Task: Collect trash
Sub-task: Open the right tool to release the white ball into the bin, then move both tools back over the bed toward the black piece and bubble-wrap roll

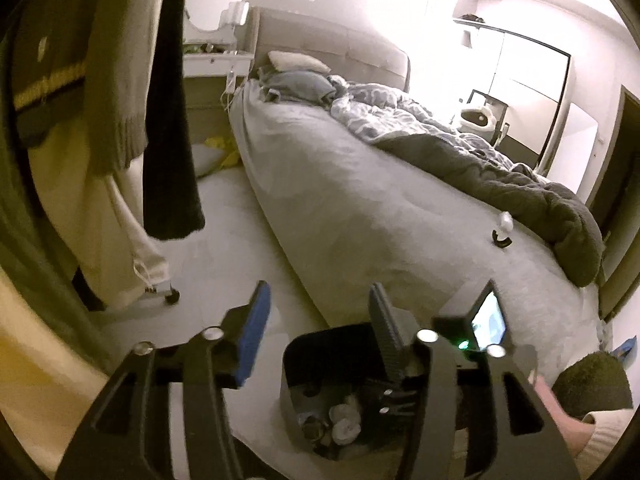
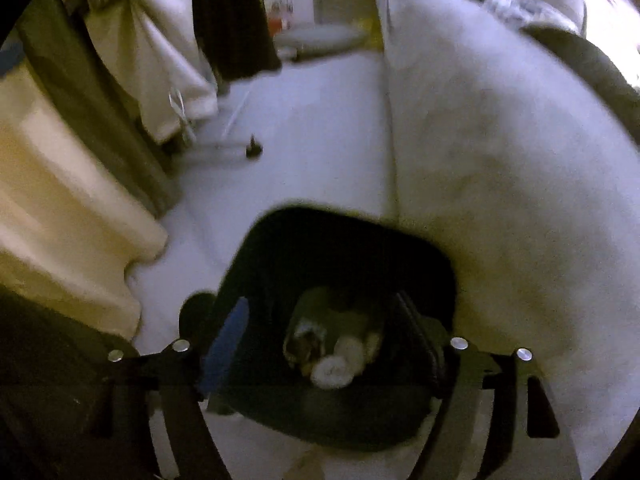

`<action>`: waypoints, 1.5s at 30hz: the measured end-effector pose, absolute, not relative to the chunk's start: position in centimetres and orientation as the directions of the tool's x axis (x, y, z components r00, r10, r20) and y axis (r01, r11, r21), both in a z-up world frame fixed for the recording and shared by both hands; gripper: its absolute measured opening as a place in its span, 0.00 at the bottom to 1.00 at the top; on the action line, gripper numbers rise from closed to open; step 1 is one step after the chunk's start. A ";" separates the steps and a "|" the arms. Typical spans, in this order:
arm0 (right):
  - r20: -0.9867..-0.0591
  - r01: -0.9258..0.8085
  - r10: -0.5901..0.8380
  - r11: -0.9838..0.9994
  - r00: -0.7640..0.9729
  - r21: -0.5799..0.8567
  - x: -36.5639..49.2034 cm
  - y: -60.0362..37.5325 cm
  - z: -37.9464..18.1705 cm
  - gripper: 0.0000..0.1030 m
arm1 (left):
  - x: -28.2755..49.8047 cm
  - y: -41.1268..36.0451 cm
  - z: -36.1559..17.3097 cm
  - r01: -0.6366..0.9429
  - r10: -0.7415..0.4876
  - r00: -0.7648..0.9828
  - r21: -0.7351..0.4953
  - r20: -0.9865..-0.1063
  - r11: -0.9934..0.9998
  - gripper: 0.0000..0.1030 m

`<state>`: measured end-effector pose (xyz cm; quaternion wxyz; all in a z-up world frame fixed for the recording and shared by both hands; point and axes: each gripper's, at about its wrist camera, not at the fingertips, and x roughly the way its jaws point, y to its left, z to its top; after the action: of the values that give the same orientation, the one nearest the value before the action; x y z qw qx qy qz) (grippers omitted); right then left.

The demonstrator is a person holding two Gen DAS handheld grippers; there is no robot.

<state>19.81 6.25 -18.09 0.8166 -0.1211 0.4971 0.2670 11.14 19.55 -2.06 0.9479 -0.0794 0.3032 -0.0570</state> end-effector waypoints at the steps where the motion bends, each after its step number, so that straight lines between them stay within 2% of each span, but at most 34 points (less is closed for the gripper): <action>1: -0.862 -0.555 0.328 0.829 0.386 0.067 20.0 5.8 -16.9 0.75 | 11.2 19.3 -1.7 0.067 -0.160 0.813 -0.184 -0.559 0.981 0.61; 11: -0.759 -0.518 0.325 0.855 0.565 -0.019 22.5 0.5 -11.0 0.85 | 13.6 14.6 1.6 0.130 -0.168 0.846 -0.109 -0.506 0.985 0.87; 17: -0.712 -0.440 0.290 0.897 0.640 -0.031 25.3 -5.0 -8.8 0.88 | 15.9 11.6 2.0 0.170 -0.209 0.841 -0.123 -0.500 0.978 0.93; 31: -0.686 -0.370 0.251 0.928 0.683 -0.030 30.6 -14.2 -8.0 0.91 | 22.7 2.3 0.4 0.286 -0.305 0.784 -0.121 -0.541 0.951 0.94; 41: -0.677 -0.400 0.258 0.915 0.689 -0.058 33.9 -19.6 -7.8 0.93 | 26.8 -3.0 -1.6 0.341 -0.355 0.732 -0.138 -0.581 0.930 0.94; 45: -0.678 -0.406 0.261 0.912 0.686 -0.059 35.3 -22.0 -8.0 0.93 | 28.4 -5.1 -2.4 0.370 -0.357 0.722 -0.105 -0.593 0.923 0.94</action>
<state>35.29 -22.04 -8.03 0.9125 -0.1027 0.3512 0.1828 28.43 -5.08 -2.42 0.9278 0.0101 0.3176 -0.1957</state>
